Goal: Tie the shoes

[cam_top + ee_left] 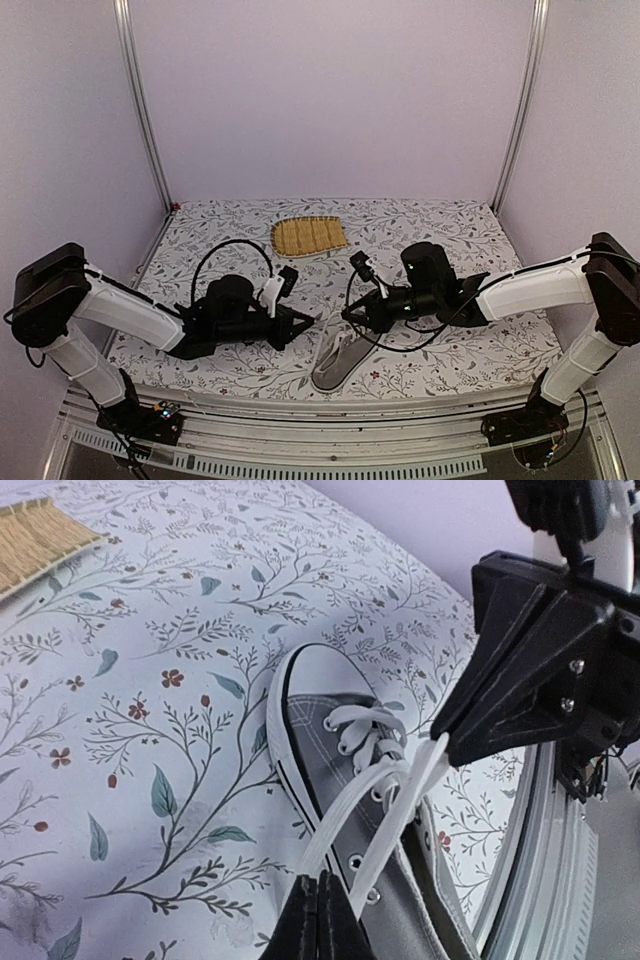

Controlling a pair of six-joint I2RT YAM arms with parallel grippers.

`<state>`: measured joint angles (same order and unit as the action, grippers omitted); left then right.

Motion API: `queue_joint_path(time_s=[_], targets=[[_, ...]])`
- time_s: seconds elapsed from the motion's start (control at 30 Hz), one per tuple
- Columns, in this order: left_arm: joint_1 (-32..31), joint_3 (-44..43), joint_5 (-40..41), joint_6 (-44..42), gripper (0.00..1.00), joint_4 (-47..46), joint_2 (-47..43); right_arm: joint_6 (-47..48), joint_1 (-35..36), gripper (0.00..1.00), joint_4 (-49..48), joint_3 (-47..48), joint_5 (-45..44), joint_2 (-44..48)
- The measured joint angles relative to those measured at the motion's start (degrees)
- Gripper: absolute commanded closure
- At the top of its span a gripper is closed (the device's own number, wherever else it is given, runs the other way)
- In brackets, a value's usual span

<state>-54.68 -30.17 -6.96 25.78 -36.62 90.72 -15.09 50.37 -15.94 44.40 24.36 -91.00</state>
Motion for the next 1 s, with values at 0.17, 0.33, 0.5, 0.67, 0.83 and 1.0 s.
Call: queue_joint_path(time_s=[0.17,0.33,0.5,0.67,0.83,1.0], targets=[[0.3,-0.3,0.5,-0.9,0.99,2.6,-0.8,-0.4,0.2,0.98,0.0,0.0,0.0,0.0],[1.6,-3.0,0.0,-3.3,0.83,9.2,2.6,-0.5,0.3,0.98,0.0,0.0,0.0,0.0],[1.2,-3.2,0.6,-5.1,0.70,15.8,2.9,-0.5,0.3,0.98,0.0,0.0,0.0,0.1],[-1.0,-4.0,3.1,-5.4,0.65,23.3,2.6,-0.6,0.3,0.98,0.0,0.0,0.0,0.1],[-4.2,-5.6,6.4,-3.4,0.64,29.8,1.9,-0.6,0.3,0.98,0.0,0.0,0.0,0.1],[-7.1,-6.3,9.3,-0.6,0.62,34.1,0.9,-0.6,0.3,0.98,0.0,0.0,0.0,0.1]])
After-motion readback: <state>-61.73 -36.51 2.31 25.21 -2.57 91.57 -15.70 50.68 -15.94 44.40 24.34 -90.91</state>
